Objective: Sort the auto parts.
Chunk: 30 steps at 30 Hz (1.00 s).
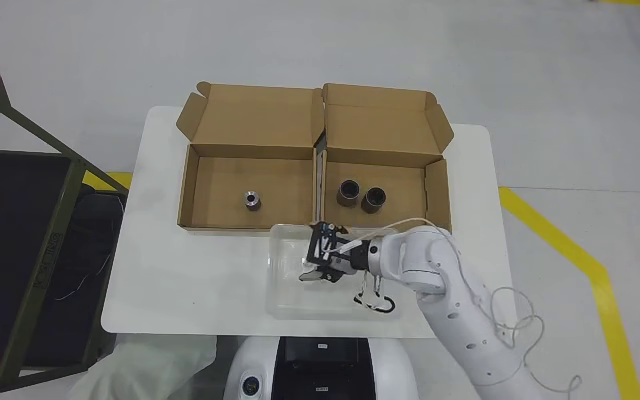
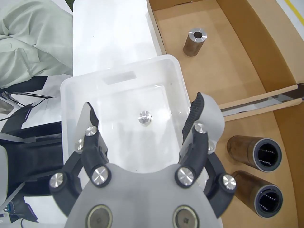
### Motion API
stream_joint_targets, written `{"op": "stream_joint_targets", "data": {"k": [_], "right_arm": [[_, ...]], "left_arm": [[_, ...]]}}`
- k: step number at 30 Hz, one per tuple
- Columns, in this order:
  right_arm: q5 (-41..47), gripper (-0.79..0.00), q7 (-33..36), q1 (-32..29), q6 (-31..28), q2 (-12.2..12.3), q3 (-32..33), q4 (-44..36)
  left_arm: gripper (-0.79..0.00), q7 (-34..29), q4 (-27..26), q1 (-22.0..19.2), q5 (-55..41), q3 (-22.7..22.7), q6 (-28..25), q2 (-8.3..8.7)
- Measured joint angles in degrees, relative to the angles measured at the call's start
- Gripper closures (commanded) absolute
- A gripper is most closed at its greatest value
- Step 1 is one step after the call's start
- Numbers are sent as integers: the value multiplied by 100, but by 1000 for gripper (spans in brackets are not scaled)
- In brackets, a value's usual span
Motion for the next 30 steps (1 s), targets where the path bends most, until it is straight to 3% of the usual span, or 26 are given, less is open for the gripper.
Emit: {"op": "stream_joint_targets", "data": {"k": [30], "right_arm": [[109, -628, 81, 572, 674, 50, -829, 1205]], "left_arm": [[-785, 0, 0, 0, 0, 0, 0, 0]]}}
